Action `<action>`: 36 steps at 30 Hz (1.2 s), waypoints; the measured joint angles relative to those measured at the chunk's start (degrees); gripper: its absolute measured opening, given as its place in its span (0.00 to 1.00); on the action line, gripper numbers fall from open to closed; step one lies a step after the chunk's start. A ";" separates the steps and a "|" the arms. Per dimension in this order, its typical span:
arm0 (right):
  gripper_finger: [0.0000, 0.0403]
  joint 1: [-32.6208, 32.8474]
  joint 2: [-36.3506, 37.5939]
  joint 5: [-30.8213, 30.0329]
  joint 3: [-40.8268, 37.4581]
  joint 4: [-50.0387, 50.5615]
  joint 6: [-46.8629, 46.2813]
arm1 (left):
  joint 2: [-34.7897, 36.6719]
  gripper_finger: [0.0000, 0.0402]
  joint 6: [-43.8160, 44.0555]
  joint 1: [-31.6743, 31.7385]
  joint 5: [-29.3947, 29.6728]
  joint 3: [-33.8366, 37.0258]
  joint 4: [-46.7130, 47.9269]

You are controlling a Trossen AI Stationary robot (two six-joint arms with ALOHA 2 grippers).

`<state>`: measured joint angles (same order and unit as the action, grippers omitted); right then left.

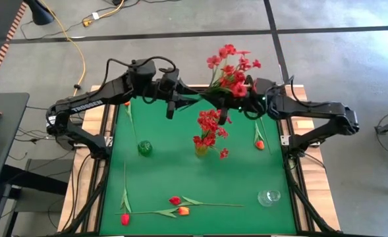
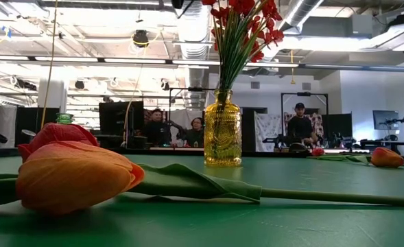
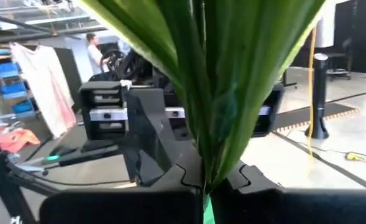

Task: Sort flowers into vase by color
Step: Put the red flower into the yellow vase

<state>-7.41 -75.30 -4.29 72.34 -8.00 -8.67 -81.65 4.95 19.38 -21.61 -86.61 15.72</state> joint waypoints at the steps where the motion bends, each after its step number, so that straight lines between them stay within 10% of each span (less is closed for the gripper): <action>1: 0.08 0.03 -0.20 0.08 0.00 -0.34 -0.04 | 0.00 0.38 0.20 0.00 -0.04 0.00 0.59; 36: 0.09 0.31 -4.57 3.10 0.02 -2.24 -2.44 | -1.57 0.35 3.75 -0.63 -1.13 -0.02 5.41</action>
<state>-7.09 -79.88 -1.19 72.36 -10.24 -11.11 -83.22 8.69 18.74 -22.74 -86.63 21.13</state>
